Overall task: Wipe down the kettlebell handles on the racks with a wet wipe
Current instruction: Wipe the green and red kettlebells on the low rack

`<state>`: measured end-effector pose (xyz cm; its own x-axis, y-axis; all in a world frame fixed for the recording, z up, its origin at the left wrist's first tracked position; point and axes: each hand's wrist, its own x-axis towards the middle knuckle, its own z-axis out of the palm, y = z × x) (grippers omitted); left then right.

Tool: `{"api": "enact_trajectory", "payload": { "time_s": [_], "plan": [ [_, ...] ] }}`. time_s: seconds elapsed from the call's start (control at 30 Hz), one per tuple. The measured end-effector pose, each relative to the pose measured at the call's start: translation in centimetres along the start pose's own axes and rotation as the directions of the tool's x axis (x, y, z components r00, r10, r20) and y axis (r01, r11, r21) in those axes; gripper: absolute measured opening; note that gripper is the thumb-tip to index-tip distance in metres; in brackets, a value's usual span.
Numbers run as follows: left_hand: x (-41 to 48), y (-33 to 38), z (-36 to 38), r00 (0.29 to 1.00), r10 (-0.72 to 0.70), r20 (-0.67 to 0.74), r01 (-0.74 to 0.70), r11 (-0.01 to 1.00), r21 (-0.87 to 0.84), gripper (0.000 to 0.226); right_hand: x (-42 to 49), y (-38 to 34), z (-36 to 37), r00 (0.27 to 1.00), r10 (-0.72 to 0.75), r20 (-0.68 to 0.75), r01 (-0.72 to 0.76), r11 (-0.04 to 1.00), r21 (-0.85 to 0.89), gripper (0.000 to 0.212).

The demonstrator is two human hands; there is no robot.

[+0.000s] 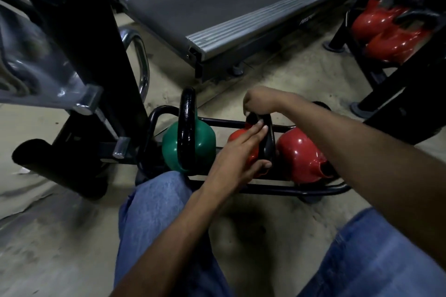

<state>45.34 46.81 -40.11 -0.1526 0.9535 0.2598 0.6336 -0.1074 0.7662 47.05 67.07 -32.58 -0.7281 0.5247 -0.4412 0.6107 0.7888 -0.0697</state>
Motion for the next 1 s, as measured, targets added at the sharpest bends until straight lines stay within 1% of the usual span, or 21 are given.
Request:
{"api": "enact_trajectory", "payload": {
  "time_s": [0.1,0.13,0.2,0.27,0.3,0.37,0.4,0.43,0.47,0.5,0.53,0.57,0.6,0.63,0.67,0.7,0.73,0.77,0.9,0.97,1.0],
  "plan": [
    [0.1,-0.1,0.0,1.0,0.0,-0.006,0.0,1.0,-0.01,0.08,-0.6,-2.4,-0.1,0.99,-0.105,0.097,0.134,0.915,-0.38,0.013],
    [0.1,-0.1,0.0,1.0,0.003,-0.005,-0.003,1.0,-0.008,0.08,-0.7,-3.1,-0.1,0.988,-0.095,0.124,0.142,0.877,-0.458,0.016],
    [0.0,-0.1,-0.1,1.0,0.011,0.0,-0.011,1.0,-0.011,0.081,-0.6,-3.7,-0.3,0.988,-0.066,0.143,0.133,0.837,-0.531,0.022],
    [-0.1,-0.1,-0.1,1.0,0.018,0.007,-0.018,1.0,-0.006,0.081,-0.5,-3.9,-0.5,0.992,-0.043,0.12,0.1,0.844,-0.527,0.013],
    [-0.1,0.0,-0.1,1.0,0.02,0.009,-0.02,1.0,0.0,0.081,-0.6,-3.9,-0.6,0.996,-0.05,0.08,0.084,0.861,-0.502,0.005],
    [-0.3,0.2,-0.3,1.0,0.014,0.016,-0.014,1.0,0.017,0.08,-0.6,-3.0,-0.5,0.998,-0.018,-0.068,-0.01,0.922,-0.387,0.012],
    [-0.3,0.3,-0.4,1.0,0.013,0.013,-0.013,1.0,0.028,0.079,-0.8,-2.1,-0.6,0.991,0.048,-0.127,-0.082,0.958,-0.276,0.016],
    [-0.3,0.3,-0.4,1.0,0.013,0.01,-0.013,0.999,0.043,0.08,-0.9,-0.9,-0.5,0.975,0.132,-0.18,-0.151,0.984,-0.094,0.019],
    [-0.3,0.4,-0.5,1.0,0.008,0.007,-0.008,0.998,0.061,0.081,-1.3,0.3,-0.3,0.948,0.241,-0.21,-0.214,0.967,0.141,0.022],
    [-0.2,0.4,-0.5,1.0,-0.005,0.004,0.005,0.997,0.073,0.082,-1.7,1.5,0.2,0.909,0.364,-0.202,-0.254,0.87,0.423,0.022],
    [-0.1,0.4,-0.6,1.0,-0.022,-0.002,0.022,0.997,0.072,0.083,-2.3,2.1,1.3,0.862,0.486,-0.146,-0.264,0.675,0.689,0.019],
    [0.0,0.6,-0.6,0.999,-0.036,-0.008,0.037,0.998,0.058,0.084,-2.9,2.4,2.8,0.813,0.578,-0.067,-0.227,0.422,0.878,0.014],
    [0.2,0.7,-0.6,0.999,-0.045,-0.015,0.045,0.998,0.041,0.084,-3.4,2.4,4.5,0.782,0.623,0.008,-0.164,0.193,0.967,0.012],
    [0.4,0.8,-0.7,0.999,-0.049,-0.022,0.049,0.998,0.031,0.084,-3.7,2.2,6.0,0.791,0.607,0.08,-0.099,-0.002,0.995,0.013],
    [0.5,0.9,-0.7,0.998,-0.055,-0.025,0.056,0.998,0.03,0.084,-3.8,1.9,7.2,0.834,0.528,0.158,-0.064,-0.193,0.979,0.016],
    [0.6,1.1,-0.8,0.998,-0.063,-0.026,0.064,0.997,0.04,0.084,-3.9,1.5,7.7,0.891,0.393,0.226,-0.062,-0.388,0.92,0.023],
    [0.6,1.3,-0.8,0.997,-0.068,-0.026,0.07,0.996,0.059,0.084,-3.9,1.3,8.0,0.926,0.275,0.259,-0.078,-0.533,0.842,0.03],
    [0.6,1.5,-0.8,0.997,-0.076,-0.024,0.078,0.994,0.079,0.084,-3.9,1.2,8.1,0.944,0.204,0.26,-0.078,-0.627,0.775,0.034],
    [0.4,2.0,-0.5,0.994,-0.104,-0.025,0.106,0.986,0.126,0.086,-5.7,1.0,8.2,0.966,0.147,0.213,-0.02,-0.778,0.628,0.032],
    [0.3,1.9,-0.4,0.994,-0.105,-0.031,0.108,0.986,0.124,0.086,-6.8,0.8,8.8,0.966,0.17,0.192,0.012,-0.778,0.628,0.03],
    [0.3,1.9,-0.4,0.994,-0.107,-0.029,0.11,0.986,0.123,0.086,-7.1,0.6,9.3,0.954,0.244,0.173,0.066,-0.736,0.673,0.025]
  ]
}}
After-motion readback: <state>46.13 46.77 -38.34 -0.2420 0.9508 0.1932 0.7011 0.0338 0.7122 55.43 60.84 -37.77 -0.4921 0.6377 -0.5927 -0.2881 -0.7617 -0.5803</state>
